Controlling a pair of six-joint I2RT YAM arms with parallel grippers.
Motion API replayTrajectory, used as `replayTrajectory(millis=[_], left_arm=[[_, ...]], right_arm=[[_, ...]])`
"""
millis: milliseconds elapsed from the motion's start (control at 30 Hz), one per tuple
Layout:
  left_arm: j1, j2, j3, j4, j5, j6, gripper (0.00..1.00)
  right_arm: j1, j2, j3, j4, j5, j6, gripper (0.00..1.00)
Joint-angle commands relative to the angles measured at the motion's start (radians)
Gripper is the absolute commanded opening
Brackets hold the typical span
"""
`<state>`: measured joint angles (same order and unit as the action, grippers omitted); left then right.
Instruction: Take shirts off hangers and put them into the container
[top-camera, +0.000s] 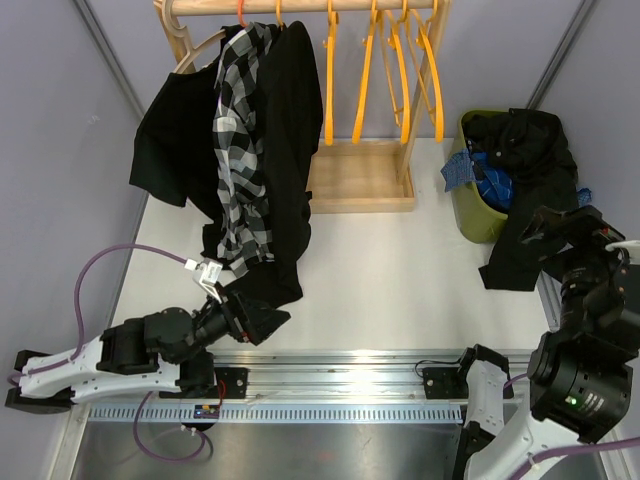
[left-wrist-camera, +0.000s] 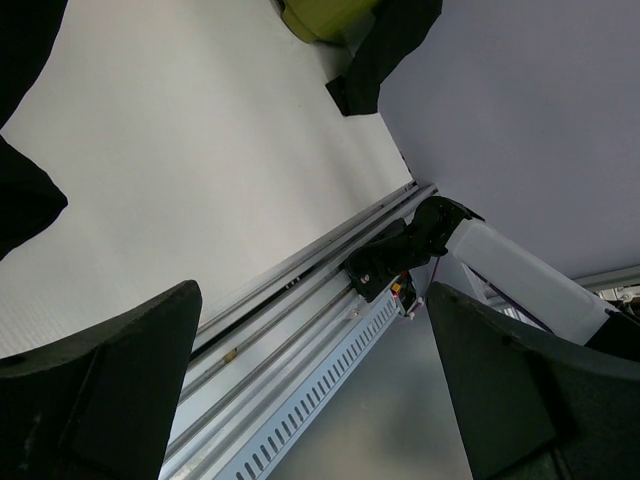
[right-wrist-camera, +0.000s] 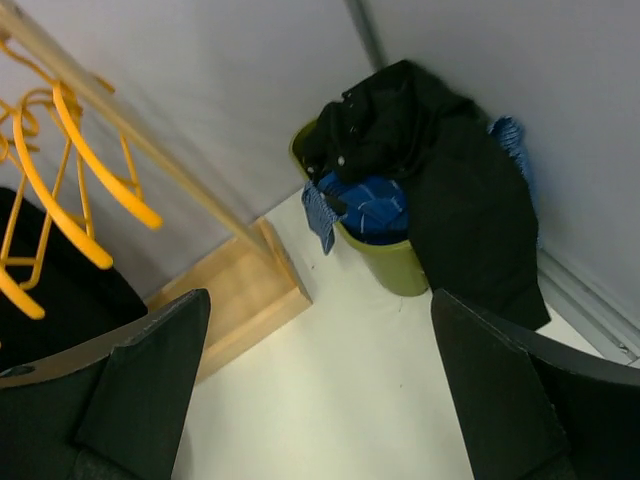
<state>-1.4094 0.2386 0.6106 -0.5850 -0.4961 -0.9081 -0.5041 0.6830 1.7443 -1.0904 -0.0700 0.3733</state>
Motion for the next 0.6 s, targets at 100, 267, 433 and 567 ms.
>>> replayTrajectory(millis=[100, 267, 433, 567], left_arm=[[-0.003, 0.051, 0.000, 0.063, 0.014, -0.002, 0.99], [-0.003, 0.074, 0.001, 0.083, 0.019, 0.000, 0.99], [-0.003, 0.094, 0.020, 0.094, 0.016, 0.015, 0.99], [-0.003, 0.139, 0.052, 0.100, 0.019, 0.031, 0.99]], right_arm=[[0.006, -0.010, -0.055, 0.046, -0.261, -0.063, 0.99], [0.021, -0.025, -0.109, 0.084, -0.204, -0.076, 1.00], [0.058, -0.011, -0.140, 0.075, 0.178, -0.105, 0.99], [0.120, -0.003, -0.216, 0.116, 0.403, -0.134, 1.00]])
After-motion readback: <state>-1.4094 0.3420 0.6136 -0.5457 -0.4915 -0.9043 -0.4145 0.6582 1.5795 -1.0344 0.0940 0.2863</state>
